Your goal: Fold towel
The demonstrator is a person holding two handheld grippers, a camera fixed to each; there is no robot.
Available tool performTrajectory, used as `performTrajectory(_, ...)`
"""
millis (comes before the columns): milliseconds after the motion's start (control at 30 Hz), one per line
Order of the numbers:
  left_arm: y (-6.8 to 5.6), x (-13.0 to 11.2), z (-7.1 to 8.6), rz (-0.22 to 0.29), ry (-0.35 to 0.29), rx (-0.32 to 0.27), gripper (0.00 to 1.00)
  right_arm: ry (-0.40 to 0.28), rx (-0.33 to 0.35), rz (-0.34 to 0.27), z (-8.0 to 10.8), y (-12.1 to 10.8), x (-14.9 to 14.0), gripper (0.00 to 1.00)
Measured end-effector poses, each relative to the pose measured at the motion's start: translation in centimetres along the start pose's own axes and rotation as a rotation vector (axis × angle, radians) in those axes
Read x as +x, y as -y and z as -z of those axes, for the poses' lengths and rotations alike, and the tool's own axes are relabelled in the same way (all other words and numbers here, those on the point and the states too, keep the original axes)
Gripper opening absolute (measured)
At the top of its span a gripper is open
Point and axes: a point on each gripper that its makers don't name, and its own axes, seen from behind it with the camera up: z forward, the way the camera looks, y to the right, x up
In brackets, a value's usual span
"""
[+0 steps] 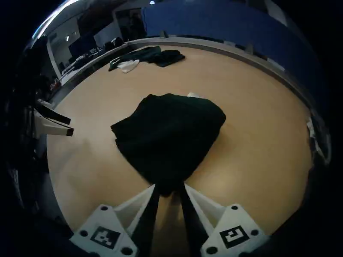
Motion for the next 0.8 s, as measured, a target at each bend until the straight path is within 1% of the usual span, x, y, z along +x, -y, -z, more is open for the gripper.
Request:
performTrajectory(133,0.0,0.1,0.0,-0.001,0.000,0.001,0.97,0.004,0.004,-0.016,0.0,0.0,-0.1,0.14)
performTrajectory(267,0.1,0.1,-0.1,-0.004,0.001,0.003,0.96,0.004,0.013,-0.016,0.2,0.2,0.0,0.07)
performTrajectory(400,0.1,0.1,-0.1,-0.005,0.001,0.004,0.97,0.003,0.023,-0.010,0.4,0.4,0.1,0.05)
performTrajectory(567,0.1,0.1,-0.1,-0.003,0.000,0.002,0.97,-0.013,0.021,-0.011,0.8,0.3,0.6,0.04)
performTrajectory(800,0.1,0.4,0.2,-0.004,-0.005,0.003,0.96,-0.068,0.006,0.012,1.9,-0.4,2.4,0.04)
